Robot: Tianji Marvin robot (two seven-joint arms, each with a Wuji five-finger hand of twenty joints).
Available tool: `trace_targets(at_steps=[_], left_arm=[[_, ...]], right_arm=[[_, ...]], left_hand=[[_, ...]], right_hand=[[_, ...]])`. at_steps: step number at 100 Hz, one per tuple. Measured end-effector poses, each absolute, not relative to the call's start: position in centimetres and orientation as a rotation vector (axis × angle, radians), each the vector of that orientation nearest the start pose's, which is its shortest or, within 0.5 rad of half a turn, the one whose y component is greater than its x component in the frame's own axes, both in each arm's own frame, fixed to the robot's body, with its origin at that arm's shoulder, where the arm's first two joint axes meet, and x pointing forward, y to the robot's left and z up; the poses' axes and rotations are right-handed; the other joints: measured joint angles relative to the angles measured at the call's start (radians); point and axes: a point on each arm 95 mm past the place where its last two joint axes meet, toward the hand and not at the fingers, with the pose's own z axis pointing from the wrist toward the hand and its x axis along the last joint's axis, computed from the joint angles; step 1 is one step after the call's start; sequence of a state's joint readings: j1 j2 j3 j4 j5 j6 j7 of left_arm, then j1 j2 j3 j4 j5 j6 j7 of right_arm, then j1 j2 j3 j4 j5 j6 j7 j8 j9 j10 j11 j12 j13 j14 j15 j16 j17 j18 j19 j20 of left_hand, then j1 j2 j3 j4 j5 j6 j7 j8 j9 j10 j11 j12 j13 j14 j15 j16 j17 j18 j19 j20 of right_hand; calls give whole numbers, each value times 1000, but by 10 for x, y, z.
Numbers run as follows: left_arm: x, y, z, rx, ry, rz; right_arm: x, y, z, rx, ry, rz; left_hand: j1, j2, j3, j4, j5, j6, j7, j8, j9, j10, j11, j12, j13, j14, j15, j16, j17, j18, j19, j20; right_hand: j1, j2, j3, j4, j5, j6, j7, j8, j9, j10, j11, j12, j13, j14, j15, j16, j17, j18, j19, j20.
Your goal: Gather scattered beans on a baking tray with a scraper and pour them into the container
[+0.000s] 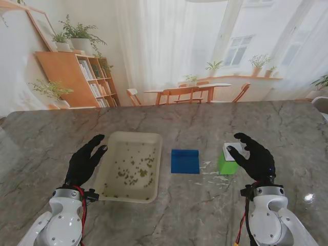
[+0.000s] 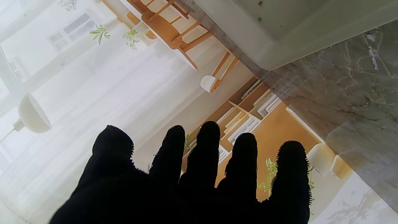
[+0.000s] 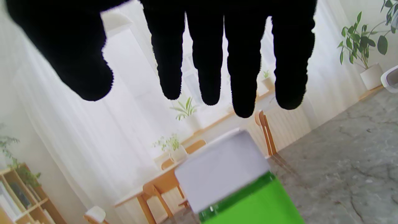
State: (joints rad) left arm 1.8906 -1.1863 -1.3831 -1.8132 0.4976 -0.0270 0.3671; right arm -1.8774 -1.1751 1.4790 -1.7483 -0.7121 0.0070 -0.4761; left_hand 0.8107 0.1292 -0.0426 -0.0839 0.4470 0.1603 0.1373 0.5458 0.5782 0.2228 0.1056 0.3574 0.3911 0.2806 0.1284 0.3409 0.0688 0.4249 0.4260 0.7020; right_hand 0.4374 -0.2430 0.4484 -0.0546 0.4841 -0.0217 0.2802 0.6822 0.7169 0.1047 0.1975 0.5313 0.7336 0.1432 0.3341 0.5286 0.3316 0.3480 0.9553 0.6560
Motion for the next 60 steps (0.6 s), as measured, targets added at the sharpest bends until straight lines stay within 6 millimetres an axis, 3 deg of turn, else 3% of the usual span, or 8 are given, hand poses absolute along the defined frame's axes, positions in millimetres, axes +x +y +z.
trace_targets(at_steps=[33, 49, 60], left_arm=[[321, 23, -310, -1612, 695, -1889], [321, 22, -310, -1604, 706, -1882], [323, 20, -311, -1636, 702, -1886]], right_arm=[[331, -81, -298, 1301, 724, 1712], [333, -99, -287, 1279, 817, 1709], [332, -115, -285, 1336, 898, 1704]], left_hand=[[0, 0, 0, 0, 0, 0, 0, 0, 0, 0, 0, 0, 0, 0, 0, 0, 0, 0, 0, 0], [0, 0, 0, 0, 0, 0, 0, 0, 0, 0, 0, 0, 0, 0, 0, 0, 0, 0, 9, 0], [0, 0, 0, 0, 0, 0, 0, 0, 0, 0, 0, 0, 0, 0, 0, 0, 0, 0, 9, 0]], right_hand=[[0, -21, -1, 0, -16, 18, -14, -1, -25, 0, -3, 0, -4, 0, -19, 0, -7, 0, -41, 0], [-33, -42, 2, 0, -107, 79, -84, -29, -114, 0, -29, -24, -82, -11, -103, -66, -50, -34, -140, -95], [-54, -68, 16, 0, -182, 169, -151, -62, -194, 9, -67, -61, -165, -19, -167, -132, -98, -46, -213, -157]])
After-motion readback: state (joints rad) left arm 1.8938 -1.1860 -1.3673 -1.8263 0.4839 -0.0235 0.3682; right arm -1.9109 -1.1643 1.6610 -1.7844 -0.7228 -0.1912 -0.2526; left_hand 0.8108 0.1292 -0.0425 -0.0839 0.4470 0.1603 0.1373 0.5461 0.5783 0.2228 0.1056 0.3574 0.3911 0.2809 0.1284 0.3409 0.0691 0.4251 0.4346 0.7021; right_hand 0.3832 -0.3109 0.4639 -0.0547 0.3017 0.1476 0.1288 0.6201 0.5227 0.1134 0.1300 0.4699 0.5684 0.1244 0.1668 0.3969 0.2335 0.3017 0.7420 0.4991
